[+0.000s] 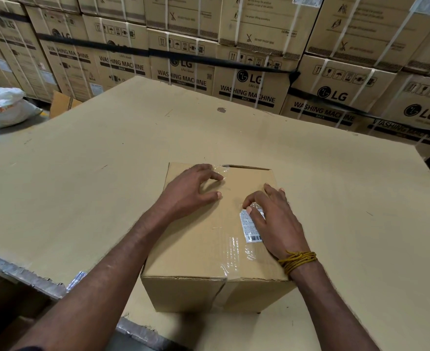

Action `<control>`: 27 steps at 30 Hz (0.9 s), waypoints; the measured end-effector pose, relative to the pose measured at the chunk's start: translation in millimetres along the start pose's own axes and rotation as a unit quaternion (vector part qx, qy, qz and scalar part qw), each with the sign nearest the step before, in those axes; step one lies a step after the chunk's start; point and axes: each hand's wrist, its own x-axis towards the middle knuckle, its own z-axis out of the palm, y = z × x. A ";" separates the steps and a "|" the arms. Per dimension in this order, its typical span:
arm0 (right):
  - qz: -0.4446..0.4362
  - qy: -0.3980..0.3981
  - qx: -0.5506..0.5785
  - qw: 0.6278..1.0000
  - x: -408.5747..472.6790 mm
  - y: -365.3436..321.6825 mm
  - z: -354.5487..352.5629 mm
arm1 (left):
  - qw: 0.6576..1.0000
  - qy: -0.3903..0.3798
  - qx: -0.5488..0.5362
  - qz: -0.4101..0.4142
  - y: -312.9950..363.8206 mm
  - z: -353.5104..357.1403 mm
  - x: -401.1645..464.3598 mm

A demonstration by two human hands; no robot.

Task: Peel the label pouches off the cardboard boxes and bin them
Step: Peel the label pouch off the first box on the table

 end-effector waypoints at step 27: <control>-0.038 0.051 0.033 0.997 1.4 8.9 3.4 | 1.000 0.002 -0.012 -0.003 0.0 -0.6 -0.9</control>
